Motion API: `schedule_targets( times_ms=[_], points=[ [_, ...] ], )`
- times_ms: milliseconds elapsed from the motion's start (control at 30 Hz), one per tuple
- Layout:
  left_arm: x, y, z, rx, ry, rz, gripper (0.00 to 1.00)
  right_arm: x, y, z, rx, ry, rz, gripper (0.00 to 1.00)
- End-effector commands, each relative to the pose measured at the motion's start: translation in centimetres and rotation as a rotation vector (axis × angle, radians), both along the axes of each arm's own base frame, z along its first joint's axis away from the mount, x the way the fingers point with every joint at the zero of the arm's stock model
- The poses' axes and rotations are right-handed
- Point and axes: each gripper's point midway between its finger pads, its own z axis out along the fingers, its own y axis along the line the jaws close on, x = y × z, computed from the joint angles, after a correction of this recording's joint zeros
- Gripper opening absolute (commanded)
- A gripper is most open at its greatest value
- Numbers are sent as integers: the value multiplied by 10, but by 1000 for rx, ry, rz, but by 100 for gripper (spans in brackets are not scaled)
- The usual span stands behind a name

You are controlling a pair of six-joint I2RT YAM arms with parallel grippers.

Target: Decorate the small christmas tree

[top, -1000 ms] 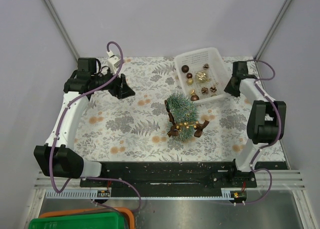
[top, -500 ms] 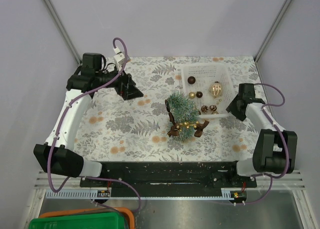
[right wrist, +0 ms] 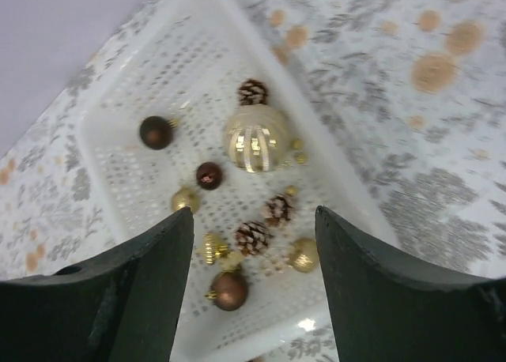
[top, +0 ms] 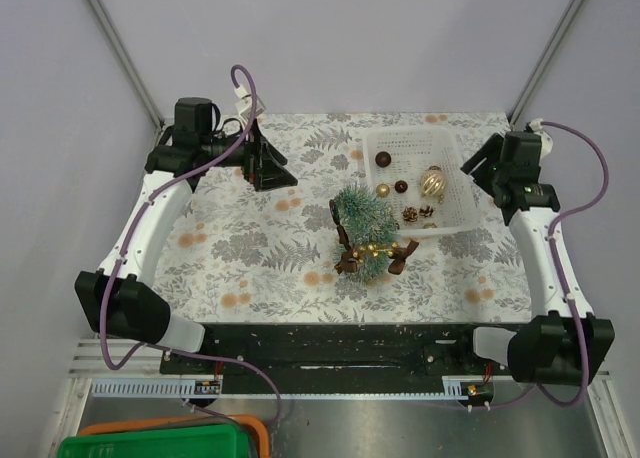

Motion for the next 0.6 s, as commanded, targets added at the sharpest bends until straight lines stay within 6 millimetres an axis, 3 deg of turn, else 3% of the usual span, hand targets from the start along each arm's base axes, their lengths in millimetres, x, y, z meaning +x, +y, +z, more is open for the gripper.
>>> schedule_targets(
  times_ms=[0, 67, 167, 433, 567],
  points=[
    [-3, -5, 14, -30, -49, -17, 99, 31, 84, -11, 107, 2, 284, 71],
    [-3, -7, 10, -17, -26, -6, 99, 37, 116, -32, 103, 56, 366, 71],
    [-3, -9, 2, 14, 22, 13, 99, 41, 135, -70, 116, 145, 401, 71],
    [-1, -9, -11, 31, 105, 29, 99, 36, 130, -133, 42, 280, 395, 69],
    [3, -7, -12, 44, 100, 65, 99, 37, 128, -155, 13, 326, 395, 67]
  ],
)
